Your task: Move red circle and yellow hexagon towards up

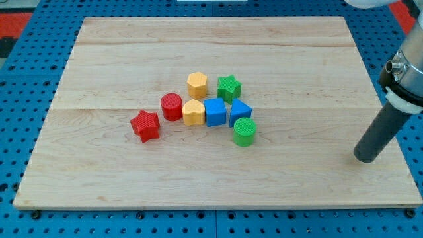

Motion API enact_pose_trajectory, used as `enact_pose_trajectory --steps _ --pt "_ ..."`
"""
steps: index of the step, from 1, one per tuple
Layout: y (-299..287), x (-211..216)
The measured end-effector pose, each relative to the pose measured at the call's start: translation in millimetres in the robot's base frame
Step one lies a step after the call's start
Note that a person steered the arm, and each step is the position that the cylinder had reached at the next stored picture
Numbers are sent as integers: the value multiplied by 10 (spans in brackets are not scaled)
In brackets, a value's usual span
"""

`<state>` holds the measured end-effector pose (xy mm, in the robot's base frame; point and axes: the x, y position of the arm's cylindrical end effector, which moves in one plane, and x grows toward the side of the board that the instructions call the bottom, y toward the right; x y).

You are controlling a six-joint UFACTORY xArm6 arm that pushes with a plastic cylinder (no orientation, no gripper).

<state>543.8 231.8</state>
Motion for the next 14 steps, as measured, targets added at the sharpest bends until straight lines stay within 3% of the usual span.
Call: enact_pose_trajectory --steps 3,4,6,7,8,9,11,13,14 --pt "100 68" --pt "-593 189" --pt "-1944 -113" --pt "-2204 108" --pt "-2890 56" --pt "-3572 -268" --pt "-3329 -355" --pt "-3521 -672" --pt "-3258 -785"
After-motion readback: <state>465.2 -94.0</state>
